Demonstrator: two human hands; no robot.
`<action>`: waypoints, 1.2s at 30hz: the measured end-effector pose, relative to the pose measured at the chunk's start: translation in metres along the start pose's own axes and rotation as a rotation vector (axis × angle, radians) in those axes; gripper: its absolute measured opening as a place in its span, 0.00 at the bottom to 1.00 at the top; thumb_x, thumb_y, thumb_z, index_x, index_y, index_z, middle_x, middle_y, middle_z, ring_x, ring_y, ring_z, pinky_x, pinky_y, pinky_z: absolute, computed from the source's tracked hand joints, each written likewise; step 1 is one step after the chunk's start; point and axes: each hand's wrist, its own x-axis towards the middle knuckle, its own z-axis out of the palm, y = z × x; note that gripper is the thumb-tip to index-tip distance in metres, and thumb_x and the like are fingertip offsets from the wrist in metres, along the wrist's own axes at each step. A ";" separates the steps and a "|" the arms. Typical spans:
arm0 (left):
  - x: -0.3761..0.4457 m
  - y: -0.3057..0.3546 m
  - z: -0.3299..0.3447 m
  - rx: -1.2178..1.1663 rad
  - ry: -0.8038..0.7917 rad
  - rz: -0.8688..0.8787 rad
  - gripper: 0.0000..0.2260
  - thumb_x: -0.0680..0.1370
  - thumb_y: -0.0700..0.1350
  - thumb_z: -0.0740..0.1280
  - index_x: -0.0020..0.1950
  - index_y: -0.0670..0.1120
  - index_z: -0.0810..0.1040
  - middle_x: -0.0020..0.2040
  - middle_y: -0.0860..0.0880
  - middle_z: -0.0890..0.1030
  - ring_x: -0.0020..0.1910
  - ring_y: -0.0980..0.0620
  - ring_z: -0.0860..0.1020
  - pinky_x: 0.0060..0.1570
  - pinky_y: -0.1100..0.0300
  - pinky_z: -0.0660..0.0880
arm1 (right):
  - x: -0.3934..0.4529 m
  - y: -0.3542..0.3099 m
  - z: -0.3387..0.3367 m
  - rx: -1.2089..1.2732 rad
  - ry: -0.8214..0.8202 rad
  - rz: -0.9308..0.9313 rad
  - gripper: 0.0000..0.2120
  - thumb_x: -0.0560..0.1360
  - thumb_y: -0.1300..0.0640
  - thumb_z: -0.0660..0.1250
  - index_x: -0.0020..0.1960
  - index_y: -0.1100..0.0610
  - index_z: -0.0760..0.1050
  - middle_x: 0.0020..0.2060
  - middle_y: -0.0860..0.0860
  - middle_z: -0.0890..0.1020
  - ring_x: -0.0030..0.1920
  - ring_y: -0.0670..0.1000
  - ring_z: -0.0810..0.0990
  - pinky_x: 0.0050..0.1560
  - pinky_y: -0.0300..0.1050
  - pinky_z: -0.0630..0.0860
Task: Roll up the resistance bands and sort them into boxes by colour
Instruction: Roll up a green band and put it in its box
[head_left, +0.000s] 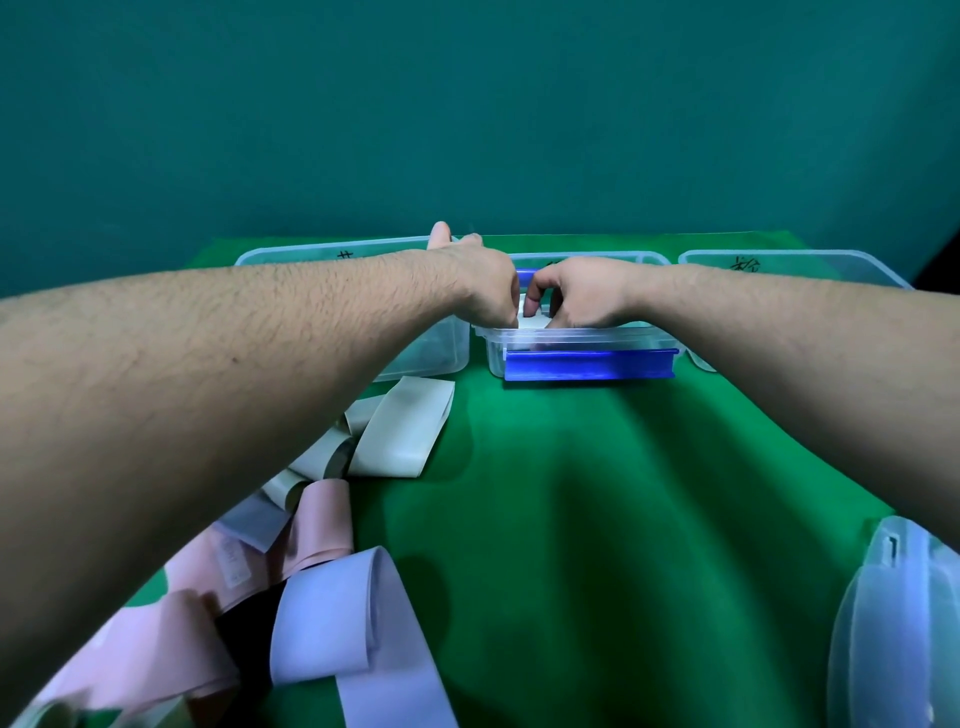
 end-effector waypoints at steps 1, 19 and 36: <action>0.000 0.000 0.000 0.003 -0.001 0.002 0.13 0.78 0.57 0.60 0.59 0.60 0.79 0.54 0.58 0.78 0.64 0.49 0.65 0.62 0.44 0.57 | 0.000 0.000 0.000 -0.007 -0.004 0.000 0.14 0.71 0.56 0.74 0.56 0.50 0.78 0.47 0.53 0.79 0.43 0.52 0.74 0.45 0.44 0.71; 0.000 0.000 0.004 -0.004 0.063 0.010 0.14 0.79 0.52 0.56 0.55 0.58 0.81 0.51 0.59 0.80 0.54 0.50 0.65 0.60 0.44 0.57 | 0.002 0.001 0.000 -0.045 0.010 0.008 0.15 0.71 0.51 0.74 0.57 0.50 0.79 0.44 0.50 0.78 0.44 0.52 0.75 0.47 0.43 0.73; 0.004 -0.001 0.007 -0.010 0.069 -0.006 0.16 0.78 0.49 0.54 0.56 0.60 0.80 0.56 0.60 0.79 0.55 0.50 0.66 0.55 0.45 0.58 | 0.004 0.000 -0.004 -0.028 -0.141 0.007 0.07 0.70 0.52 0.72 0.48 0.46 0.78 0.41 0.52 0.77 0.37 0.53 0.74 0.45 0.52 0.80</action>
